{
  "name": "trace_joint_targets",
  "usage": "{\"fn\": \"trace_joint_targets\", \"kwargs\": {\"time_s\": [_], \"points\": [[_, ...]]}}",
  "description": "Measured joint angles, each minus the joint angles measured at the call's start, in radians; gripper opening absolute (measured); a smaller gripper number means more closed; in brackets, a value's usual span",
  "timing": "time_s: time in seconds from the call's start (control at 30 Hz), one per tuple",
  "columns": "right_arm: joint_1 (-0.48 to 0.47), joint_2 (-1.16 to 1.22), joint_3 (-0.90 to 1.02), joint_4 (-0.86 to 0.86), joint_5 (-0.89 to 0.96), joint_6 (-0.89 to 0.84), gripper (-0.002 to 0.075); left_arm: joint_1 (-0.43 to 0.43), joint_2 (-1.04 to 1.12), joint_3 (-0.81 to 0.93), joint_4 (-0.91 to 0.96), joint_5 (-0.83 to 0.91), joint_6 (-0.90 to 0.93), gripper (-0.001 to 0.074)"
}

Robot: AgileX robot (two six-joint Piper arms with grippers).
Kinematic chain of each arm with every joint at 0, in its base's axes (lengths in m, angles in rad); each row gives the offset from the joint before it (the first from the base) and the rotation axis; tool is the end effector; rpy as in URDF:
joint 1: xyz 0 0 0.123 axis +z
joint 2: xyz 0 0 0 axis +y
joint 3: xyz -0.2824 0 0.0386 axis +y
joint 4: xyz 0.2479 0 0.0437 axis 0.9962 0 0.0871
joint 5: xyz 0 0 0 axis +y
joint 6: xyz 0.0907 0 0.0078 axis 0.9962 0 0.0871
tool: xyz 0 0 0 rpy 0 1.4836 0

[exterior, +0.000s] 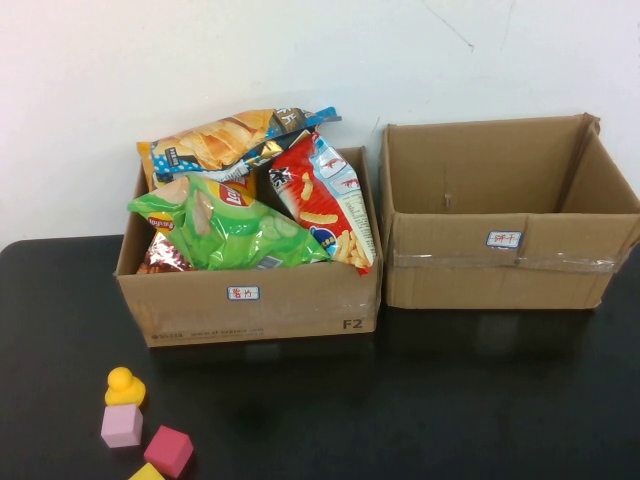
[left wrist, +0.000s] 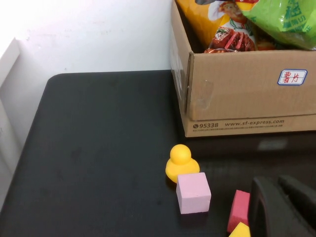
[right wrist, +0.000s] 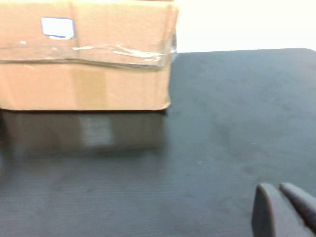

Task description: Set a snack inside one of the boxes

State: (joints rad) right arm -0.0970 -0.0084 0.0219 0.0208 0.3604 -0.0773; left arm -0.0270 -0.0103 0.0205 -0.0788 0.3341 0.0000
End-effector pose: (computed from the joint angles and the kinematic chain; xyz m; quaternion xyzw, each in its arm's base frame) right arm 0.0529 -0.0045 0.1737 0.0135 0.8007 -0.0434 0.5973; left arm 0.0535 -0.0038 0.1767 -0.0109 0.7915 -0.0412 0.6096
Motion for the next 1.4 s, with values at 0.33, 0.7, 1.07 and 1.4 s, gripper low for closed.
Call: {"fn": "trace_joint_targets", "kwargs": {"time_s": [0.33, 0.7, 1.07, 1.4], "points": [[0.0, 0.0, 0.0, -0.094, 0.004, 0.024, -0.0001, 0.0, 0.0, 0.0, 0.0, 0.0, 0.0, -0.0001], [0.064, 0.0, 0.0, -0.094, 0.006, 0.039, -0.0001, 0.0, 0.0, 0.0, 0.0, 0.0, 0.0, -0.0001], [0.073, 0.0, 0.0, -0.094, 0.006, 0.039, -0.0001, 0.0, 0.0, 0.0, 0.0, 0.0, 0.0, -0.0001], [0.073, 0.0, -0.002, -0.098, 0.012, 0.039, -0.0001, 0.0, 0.0, 0.0, 0.0, 0.0, 0.0, -0.0001]]}}
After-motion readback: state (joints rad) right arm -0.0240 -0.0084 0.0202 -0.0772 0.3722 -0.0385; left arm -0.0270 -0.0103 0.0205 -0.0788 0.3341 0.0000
